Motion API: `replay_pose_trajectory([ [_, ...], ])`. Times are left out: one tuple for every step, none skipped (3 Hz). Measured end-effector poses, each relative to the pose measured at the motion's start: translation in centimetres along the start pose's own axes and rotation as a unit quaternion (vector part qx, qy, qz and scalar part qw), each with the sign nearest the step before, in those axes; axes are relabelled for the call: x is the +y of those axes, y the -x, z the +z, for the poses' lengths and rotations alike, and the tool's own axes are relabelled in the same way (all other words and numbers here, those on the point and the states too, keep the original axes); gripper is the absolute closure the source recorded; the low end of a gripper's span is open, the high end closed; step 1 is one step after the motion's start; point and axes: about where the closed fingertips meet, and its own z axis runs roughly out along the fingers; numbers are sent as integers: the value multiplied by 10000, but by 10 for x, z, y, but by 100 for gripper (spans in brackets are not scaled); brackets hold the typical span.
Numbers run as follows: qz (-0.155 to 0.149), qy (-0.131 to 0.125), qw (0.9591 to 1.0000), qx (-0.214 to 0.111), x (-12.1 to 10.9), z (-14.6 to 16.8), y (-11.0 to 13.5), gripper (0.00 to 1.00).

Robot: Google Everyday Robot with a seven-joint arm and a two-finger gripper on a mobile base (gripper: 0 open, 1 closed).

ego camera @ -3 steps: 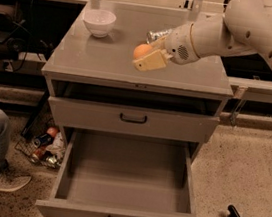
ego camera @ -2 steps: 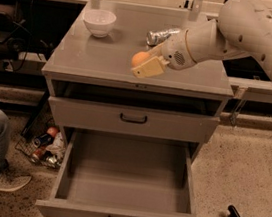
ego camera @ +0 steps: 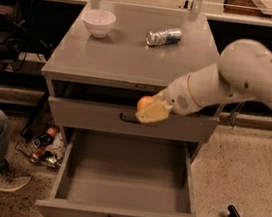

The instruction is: Place orange into middle drawer

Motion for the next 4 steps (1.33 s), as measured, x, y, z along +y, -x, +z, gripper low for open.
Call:
replay_pose_trajectory([
  [163,312,9987,366,25,27,-41,100],
  [163,315,9987,370,25,27,-41,100],
  [202,352,9985,365,27,30,-44,100],
  [607,683,9956,221,41,69,-75,100],
])
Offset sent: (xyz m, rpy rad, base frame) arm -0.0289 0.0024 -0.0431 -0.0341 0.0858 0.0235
